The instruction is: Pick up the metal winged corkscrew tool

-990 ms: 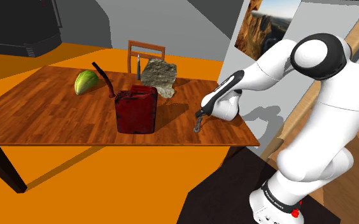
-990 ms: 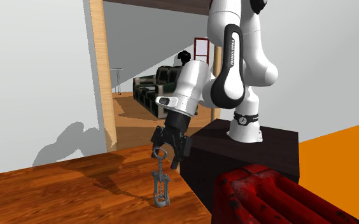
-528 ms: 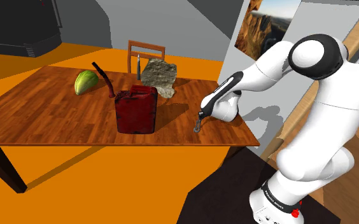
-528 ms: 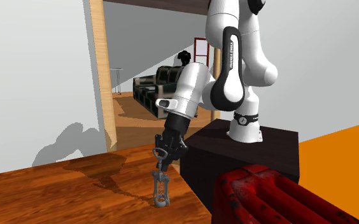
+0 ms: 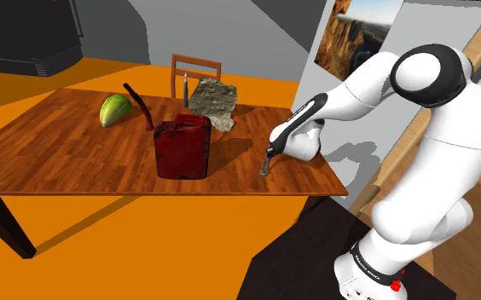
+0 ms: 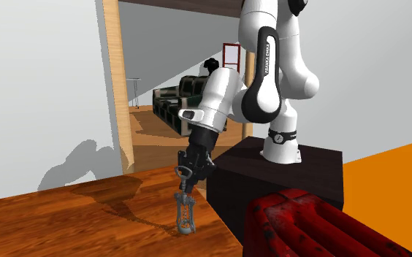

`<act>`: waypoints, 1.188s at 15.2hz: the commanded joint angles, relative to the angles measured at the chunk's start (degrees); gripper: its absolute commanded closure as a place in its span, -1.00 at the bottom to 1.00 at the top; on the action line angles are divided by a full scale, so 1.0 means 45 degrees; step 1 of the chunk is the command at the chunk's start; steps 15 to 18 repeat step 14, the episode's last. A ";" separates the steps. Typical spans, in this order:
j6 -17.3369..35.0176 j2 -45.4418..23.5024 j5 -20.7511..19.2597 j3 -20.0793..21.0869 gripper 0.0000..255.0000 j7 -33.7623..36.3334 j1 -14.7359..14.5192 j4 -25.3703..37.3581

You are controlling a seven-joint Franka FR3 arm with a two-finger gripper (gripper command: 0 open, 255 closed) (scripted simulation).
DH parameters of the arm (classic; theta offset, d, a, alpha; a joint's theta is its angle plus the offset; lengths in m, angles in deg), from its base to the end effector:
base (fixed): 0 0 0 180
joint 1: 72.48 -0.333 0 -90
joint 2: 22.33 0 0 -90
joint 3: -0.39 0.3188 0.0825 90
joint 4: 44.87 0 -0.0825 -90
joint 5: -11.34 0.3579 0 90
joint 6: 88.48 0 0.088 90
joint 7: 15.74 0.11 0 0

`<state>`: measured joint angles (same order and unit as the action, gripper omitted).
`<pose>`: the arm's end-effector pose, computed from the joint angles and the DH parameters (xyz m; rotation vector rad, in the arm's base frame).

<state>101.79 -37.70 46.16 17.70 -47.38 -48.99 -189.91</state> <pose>0.4661 -0.1101 0.2520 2.9894 -0.3184 0.7645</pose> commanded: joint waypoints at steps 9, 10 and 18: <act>-0.1946 0.2066 -0.1687 -0.5240 1.00 0.1913 -0.4835 -0.0372; -0.2109 0.2260 -0.2307 -0.5797 1.00 0.2442 -0.5274 -0.0429; -0.2452 0.2676 -0.3774 -0.6703 1.00 0.3657 -0.5902 -0.0527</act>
